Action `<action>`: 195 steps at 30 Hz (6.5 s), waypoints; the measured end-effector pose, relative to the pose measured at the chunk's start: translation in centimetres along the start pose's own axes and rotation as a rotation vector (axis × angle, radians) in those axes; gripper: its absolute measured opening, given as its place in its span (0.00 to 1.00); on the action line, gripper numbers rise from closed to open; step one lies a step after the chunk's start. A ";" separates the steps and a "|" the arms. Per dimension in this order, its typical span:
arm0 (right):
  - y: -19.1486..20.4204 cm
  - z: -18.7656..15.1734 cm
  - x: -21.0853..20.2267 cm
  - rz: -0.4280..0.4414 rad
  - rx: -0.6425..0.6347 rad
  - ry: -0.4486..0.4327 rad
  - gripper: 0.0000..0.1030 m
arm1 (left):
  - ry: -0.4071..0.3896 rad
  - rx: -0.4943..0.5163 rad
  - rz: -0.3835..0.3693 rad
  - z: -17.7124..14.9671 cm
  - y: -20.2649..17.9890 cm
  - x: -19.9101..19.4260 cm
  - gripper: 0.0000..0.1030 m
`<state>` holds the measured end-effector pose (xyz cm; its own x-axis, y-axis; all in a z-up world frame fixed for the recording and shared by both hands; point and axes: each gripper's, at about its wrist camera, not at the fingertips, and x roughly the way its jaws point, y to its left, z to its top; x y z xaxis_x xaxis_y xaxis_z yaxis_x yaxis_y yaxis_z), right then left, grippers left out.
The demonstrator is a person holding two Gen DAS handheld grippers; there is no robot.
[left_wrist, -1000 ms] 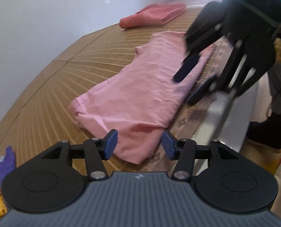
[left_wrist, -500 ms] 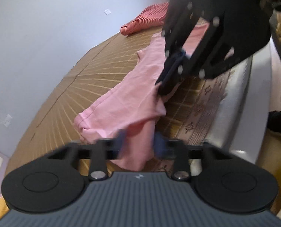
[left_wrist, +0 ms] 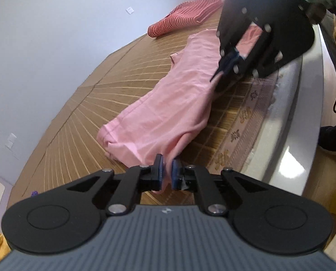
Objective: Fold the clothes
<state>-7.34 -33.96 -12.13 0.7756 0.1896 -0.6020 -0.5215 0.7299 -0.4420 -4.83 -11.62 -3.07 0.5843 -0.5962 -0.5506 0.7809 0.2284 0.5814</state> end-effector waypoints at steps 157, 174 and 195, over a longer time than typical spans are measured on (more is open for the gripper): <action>-6.0 -5.6 -2.9 -0.096 0.426 0.023 0.36 | -0.063 0.097 -0.190 -0.3 -1.2 0.2 0.09; 5.1 1.1 -2.2 0.048 -0.110 -0.088 0.36 | -0.133 -0.088 -0.096 -1.3 2.5 -3.4 0.09; -5.0 -1.2 -4.4 -0.024 0.442 -0.157 0.50 | -0.163 -0.222 -0.085 0.7 2.7 -1.2 0.39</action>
<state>-8.54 -39.18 -8.07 0.8477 0.2417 -0.4722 -0.3281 0.9384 -0.1086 -3.56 -10.85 -0.38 0.4858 -0.7319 -0.4779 0.8652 0.3250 0.3818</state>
